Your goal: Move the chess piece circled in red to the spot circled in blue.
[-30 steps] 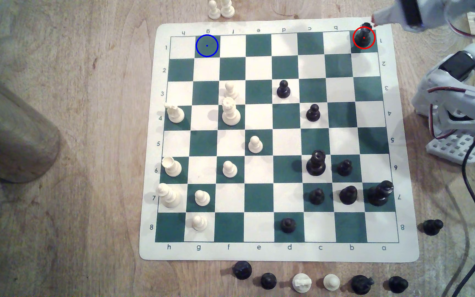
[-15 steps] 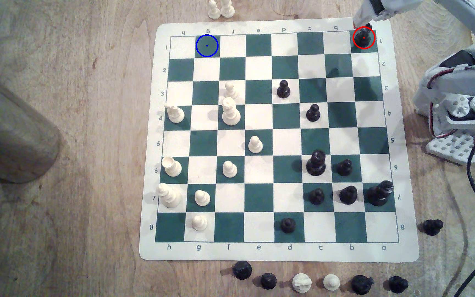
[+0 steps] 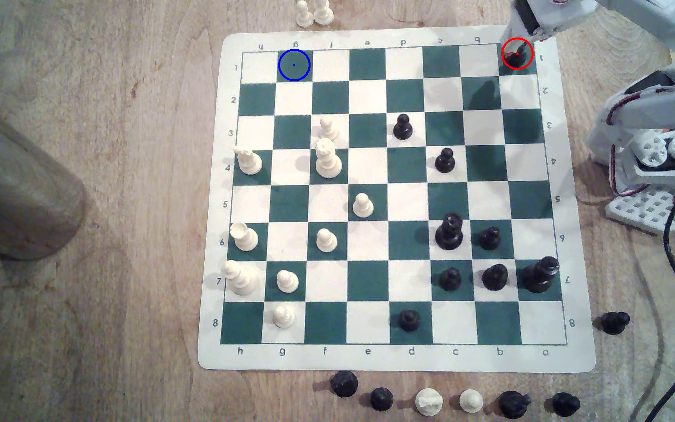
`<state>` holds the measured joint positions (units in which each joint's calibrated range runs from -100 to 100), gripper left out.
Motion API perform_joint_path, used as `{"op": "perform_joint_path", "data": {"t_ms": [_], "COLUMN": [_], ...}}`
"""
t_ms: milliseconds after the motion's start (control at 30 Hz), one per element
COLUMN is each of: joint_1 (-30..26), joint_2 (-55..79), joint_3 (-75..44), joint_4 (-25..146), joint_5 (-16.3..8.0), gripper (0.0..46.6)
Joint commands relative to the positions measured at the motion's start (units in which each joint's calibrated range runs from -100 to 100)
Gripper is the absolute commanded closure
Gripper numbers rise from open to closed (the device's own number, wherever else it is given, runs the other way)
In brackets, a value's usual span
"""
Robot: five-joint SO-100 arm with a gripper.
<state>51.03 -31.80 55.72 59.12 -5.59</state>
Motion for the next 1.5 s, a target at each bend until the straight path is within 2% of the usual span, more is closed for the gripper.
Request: {"op": "perform_joint_path", "data": {"t_ms": [0, 567, 700, 733, 867, 933, 1167, 1367, 1433, 1467], "joint_1": [-0.23, -1.95, -1.95, -1.95, -2.11, -2.26, -2.03, -0.54, -1.72, -3.75], "joint_2": [-0.21, 0.39, -0.04, -0.46, -0.55, -0.72, -3.86, -9.8, -8.1, -5.3], "joint_3": [-0.68, 1.58, 1.58, 1.67, 2.04, 2.31, 2.31, -7.21, -12.47, -19.72], "joint_4": [-1.79, -5.48, -5.89, -5.89, -5.89, -5.89, -5.56, 4.51, 6.15, 9.84], "joint_5": [0.24, -0.39, -0.54, -0.54, -0.54, -0.54, -0.59, 0.05, -0.2, -0.68], "gripper": [30.3, 32.4, 36.2, 38.9, 42.6, 46.4, 46.4, 46.4, 46.4, 46.4]}}
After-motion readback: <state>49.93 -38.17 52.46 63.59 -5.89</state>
